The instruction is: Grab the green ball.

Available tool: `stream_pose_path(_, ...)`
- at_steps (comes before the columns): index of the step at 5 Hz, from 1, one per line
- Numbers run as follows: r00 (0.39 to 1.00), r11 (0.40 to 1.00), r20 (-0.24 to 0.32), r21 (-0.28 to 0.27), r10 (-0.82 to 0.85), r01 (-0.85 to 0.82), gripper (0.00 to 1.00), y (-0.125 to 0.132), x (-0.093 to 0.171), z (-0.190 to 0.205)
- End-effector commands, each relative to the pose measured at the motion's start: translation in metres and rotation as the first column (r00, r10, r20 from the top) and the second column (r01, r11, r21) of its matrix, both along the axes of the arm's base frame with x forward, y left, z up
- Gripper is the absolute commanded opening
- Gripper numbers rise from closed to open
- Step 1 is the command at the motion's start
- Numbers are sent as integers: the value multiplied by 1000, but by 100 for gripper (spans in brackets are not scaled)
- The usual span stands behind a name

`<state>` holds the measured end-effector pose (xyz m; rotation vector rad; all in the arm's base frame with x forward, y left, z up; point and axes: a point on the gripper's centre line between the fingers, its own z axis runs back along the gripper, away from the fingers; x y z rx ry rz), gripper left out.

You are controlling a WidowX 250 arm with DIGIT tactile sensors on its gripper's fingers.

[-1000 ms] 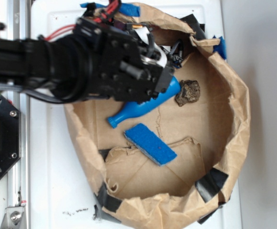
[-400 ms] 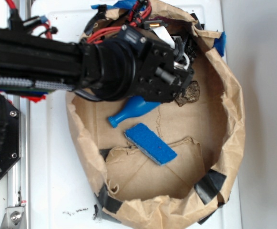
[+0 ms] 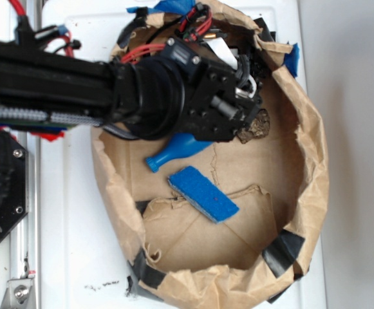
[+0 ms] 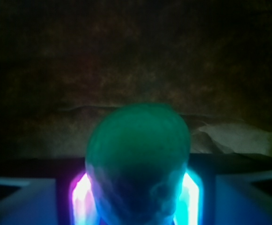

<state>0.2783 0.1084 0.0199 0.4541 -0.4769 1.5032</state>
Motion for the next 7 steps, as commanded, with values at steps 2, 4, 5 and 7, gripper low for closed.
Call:
stream_pose_path(2,997,996,-16,-42,-78,77,0,-16,2,20)
stream_pose_path(4,882,887,-92,-68,-462,458,0,-93,-18,57)
stream_pose_path(5,735,737,-94,-184,-672,650,0,-114,-31,77)
stream_pose_path(7,379,330,6,-477,-925,814,0,-98,-32,95)
